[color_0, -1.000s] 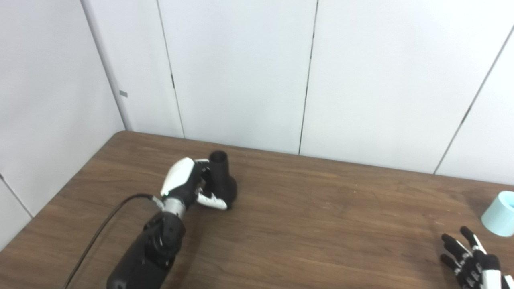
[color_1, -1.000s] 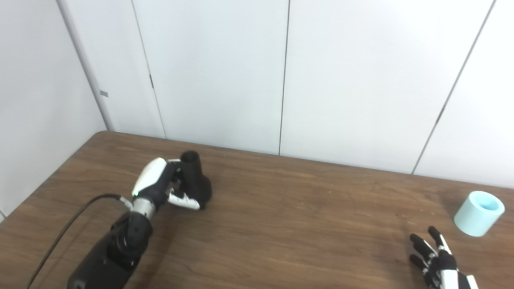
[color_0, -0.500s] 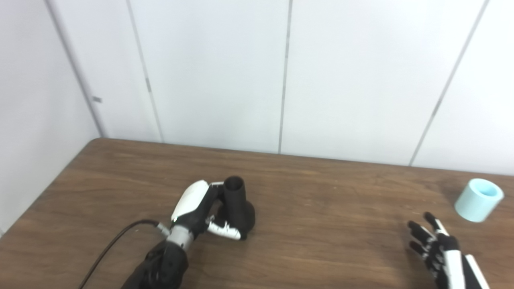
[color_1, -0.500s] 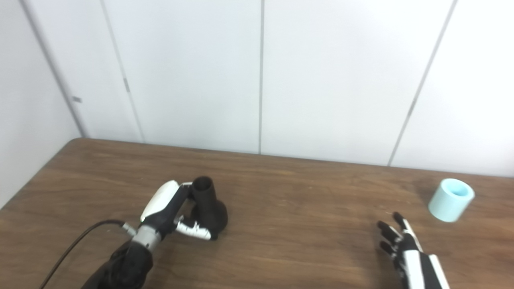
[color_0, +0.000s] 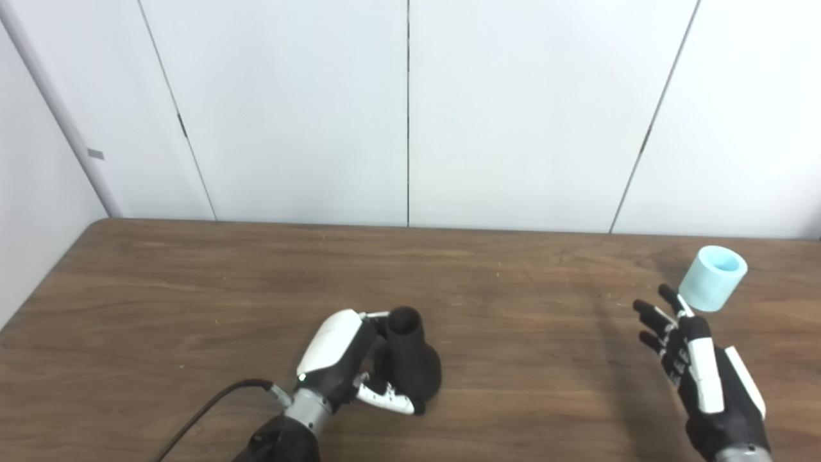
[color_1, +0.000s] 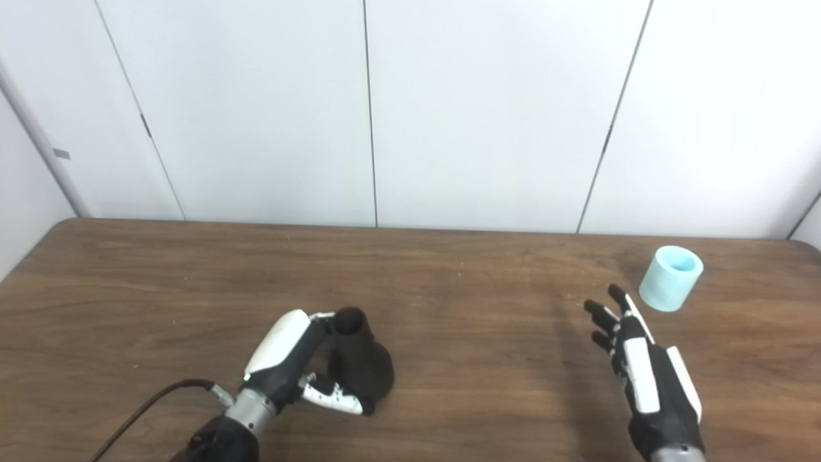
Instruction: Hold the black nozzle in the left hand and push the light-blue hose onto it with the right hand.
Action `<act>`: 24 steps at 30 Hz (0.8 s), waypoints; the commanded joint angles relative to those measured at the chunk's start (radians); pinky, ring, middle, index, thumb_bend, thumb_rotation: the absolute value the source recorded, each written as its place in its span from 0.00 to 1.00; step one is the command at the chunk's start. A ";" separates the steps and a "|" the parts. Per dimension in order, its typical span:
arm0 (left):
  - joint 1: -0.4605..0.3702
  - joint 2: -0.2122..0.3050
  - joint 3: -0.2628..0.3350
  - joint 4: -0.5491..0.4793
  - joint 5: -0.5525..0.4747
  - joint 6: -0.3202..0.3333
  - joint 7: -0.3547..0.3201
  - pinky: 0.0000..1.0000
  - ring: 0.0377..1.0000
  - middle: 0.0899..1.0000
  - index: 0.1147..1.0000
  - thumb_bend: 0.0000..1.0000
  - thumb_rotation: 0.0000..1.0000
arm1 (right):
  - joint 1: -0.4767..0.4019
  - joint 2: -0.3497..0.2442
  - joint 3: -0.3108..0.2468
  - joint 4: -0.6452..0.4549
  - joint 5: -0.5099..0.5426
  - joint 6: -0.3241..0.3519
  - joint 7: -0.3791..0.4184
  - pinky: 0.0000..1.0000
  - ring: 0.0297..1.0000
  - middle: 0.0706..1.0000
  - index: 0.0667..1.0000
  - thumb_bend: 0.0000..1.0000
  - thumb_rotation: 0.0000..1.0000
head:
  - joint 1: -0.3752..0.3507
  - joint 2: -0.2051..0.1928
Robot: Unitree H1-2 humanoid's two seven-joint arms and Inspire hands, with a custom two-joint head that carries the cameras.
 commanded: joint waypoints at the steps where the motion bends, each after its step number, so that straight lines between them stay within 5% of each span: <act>1: 0.042 -0.020 -0.068 0.020 -0.009 -0.002 -0.104 0.88 0.64 0.43 0.42 0.53 0.00 | -0.039 -0.017 -0.007 -0.051 -0.017 -0.011 -0.009 0.89 0.92 0.86 0.97 0.49 1.00 | -0.010 0.002; 5: 0.056 -0.017 -0.088 0.033 -0.023 -0.022 -0.102 0.91 0.64 0.40 0.43 0.53 0.00 | -0.064 -0.049 -0.008 -0.072 -0.057 0.010 -0.007 0.86 0.91 0.86 0.94 0.45 0.78 | -0.042 0.009; 7: 0.061 -0.015 -0.090 0.040 -0.033 -0.025 -0.106 0.92 0.64 0.39 0.44 0.52 0.00 | -0.090 -0.074 -0.003 -0.082 -0.098 0.030 -0.010 0.82 0.88 0.84 0.88 0.53 0.59 | -0.071 0.010; 12: 0.061 0.006 -0.095 0.048 -0.044 -0.031 -0.130 0.92 0.64 0.39 0.44 0.52 0.00 | -0.187 -0.158 0.017 -0.067 -0.258 0.056 -0.020 0.76 0.84 0.81 0.80 0.62 0.40 | -0.162 0.009; 19: 0.054 0.058 -0.115 0.048 -0.036 -0.032 -0.179 0.89 0.63 0.37 0.44 0.52 0.00 | -0.324 -0.250 0.044 0.015 -0.410 0.048 -0.018 0.77 0.84 0.81 0.79 0.68 0.27 | -0.290 -0.006; 24: 0.065 0.069 -0.113 0.037 -0.038 -0.046 -0.177 0.89 0.62 0.36 0.44 0.52 0.00 | -0.377 -0.444 0.140 0.112 -0.666 0.061 0.046 0.87 0.90 0.83 0.79 0.73 0.20 | -0.323 -0.011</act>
